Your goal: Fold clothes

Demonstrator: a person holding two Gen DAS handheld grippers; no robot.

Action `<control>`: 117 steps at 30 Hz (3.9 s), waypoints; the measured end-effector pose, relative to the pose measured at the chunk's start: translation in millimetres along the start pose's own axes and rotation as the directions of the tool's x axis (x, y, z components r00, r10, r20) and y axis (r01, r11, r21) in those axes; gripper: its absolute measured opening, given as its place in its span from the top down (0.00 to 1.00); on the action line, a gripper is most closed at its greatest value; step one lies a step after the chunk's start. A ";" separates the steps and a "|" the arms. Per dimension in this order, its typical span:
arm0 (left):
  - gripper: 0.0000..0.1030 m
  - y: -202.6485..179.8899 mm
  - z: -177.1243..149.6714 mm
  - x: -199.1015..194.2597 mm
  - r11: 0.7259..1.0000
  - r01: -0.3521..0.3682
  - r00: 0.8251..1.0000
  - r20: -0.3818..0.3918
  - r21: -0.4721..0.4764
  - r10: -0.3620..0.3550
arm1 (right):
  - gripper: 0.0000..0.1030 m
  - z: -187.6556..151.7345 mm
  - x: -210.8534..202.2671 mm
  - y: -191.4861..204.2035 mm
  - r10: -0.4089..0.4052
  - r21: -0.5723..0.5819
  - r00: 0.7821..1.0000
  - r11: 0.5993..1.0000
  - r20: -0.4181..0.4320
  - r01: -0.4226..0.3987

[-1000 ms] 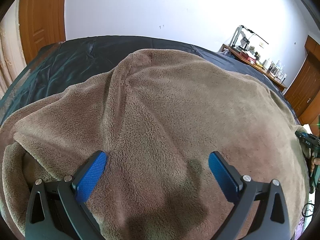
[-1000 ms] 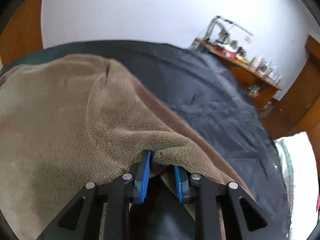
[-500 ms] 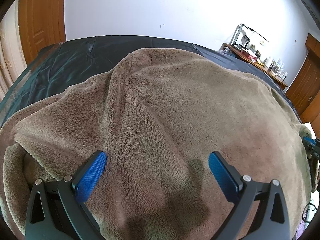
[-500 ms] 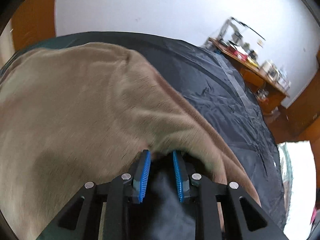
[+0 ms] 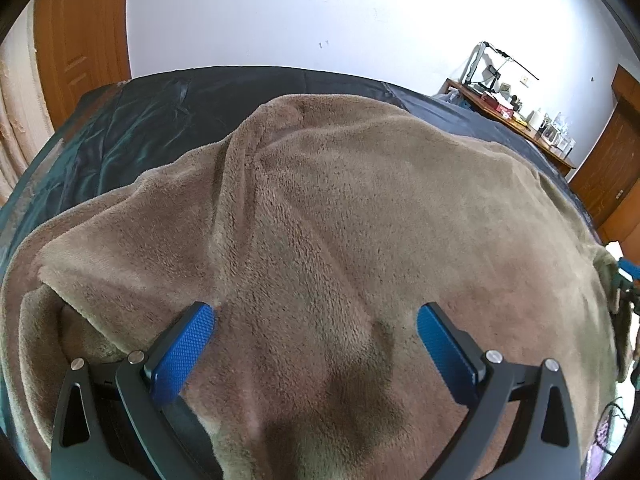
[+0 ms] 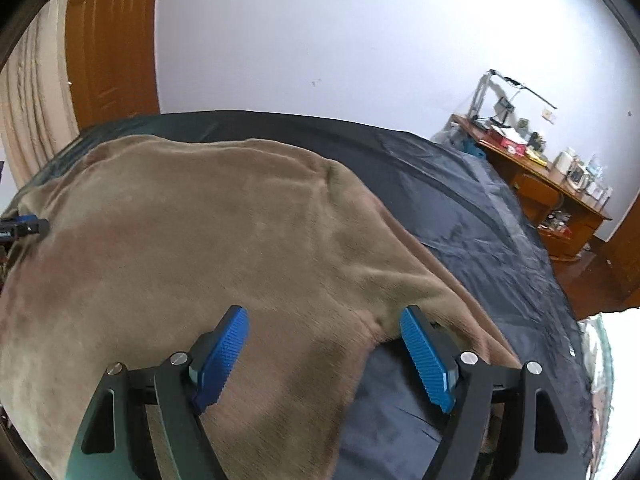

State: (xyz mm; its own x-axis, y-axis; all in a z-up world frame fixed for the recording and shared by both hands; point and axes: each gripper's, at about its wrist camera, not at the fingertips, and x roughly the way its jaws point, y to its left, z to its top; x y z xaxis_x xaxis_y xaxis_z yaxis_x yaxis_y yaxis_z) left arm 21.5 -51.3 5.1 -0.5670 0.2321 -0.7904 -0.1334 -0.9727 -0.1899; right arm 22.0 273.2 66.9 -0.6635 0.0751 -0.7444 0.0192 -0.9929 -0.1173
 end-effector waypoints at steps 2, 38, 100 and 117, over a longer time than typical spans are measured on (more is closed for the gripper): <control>0.01 7.0 7.3 -3.5 1.000 0.006 1.000 0.000 -0.025 -0.006 | 0.22 7.1 6.4 3.9 0.020 0.007 1.000 1.000 -0.011 -0.020; 0.01 -6.1 176.3 118.5 0.996 0.000 0.997 -0.081 -0.094 -0.008 | 0.22 170.7 154.5 16.0 0.263 0.223 0.960 0.945 -0.096 -0.237; 0.00 54.1 176.7 89.5 0.977 0.052 0.997 -0.044 -0.206 -0.062 | 0.08 122.4 174.9 47.4 0.090 0.052 0.992 0.995 -0.092 -0.086; 0.00 52.5 149.4 75.9 0.915 0.267 0.949 -0.085 -0.302 -0.304 | 0.08 124.4 180.1 44.2 0.092 0.054 0.992 0.995 -0.086 -0.088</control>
State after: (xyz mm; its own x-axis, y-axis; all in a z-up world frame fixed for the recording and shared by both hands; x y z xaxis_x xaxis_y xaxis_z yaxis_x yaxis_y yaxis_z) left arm -149.9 -85.1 22.1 -0.4283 0.5164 -0.7416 -0.0279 -0.8278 -0.5603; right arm -189.7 231.3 9.5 -0.5919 -0.0090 -0.8060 0.0372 -0.9992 -0.0162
